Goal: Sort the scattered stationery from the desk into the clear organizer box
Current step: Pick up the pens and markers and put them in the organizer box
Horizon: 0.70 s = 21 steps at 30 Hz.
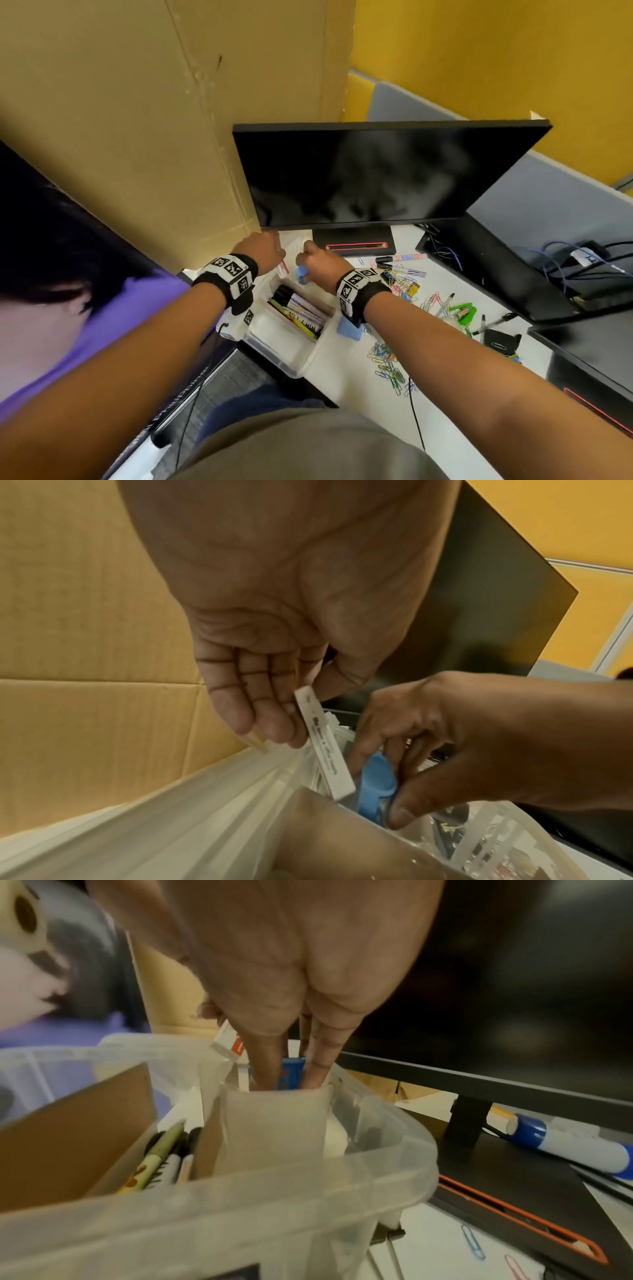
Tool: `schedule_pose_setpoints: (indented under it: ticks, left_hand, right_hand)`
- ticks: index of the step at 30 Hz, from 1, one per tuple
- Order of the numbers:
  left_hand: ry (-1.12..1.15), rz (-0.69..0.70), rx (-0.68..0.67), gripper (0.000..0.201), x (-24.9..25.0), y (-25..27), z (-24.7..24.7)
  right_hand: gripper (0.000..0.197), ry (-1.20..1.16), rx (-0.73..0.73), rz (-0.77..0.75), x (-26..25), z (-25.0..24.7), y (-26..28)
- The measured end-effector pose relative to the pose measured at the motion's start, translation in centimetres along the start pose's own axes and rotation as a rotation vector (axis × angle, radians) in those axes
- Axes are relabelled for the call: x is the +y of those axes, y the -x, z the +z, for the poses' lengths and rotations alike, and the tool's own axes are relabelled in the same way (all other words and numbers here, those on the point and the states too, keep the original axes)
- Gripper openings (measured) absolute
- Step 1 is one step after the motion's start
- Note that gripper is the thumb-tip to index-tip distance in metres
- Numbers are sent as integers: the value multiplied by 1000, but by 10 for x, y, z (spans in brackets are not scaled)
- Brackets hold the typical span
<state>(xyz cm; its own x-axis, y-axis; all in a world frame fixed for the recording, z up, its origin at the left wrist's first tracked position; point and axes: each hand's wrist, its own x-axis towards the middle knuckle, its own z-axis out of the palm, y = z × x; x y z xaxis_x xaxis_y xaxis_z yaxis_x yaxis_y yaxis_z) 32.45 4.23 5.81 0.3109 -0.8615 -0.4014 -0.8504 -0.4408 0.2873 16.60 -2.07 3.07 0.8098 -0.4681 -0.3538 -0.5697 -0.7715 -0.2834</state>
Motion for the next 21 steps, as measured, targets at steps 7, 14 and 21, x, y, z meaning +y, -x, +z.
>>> schedule_pose_setpoints:
  ticks: [7, 14, 21]
  left_hand:
    - [16, 49, -45, 25, 2, -1, 4]
    - [82, 57, -77, 22, -4, -1, 3]
    - [142, 45, -83, 20, -9, -1, -2]
  right_hand:
    - [16, 265, -221, -31, -14, 0, -26]
    - [20, 281, -264, -20, -19, 9, -42]
    - [18, 205, -284, -35, -12, 12, -44]
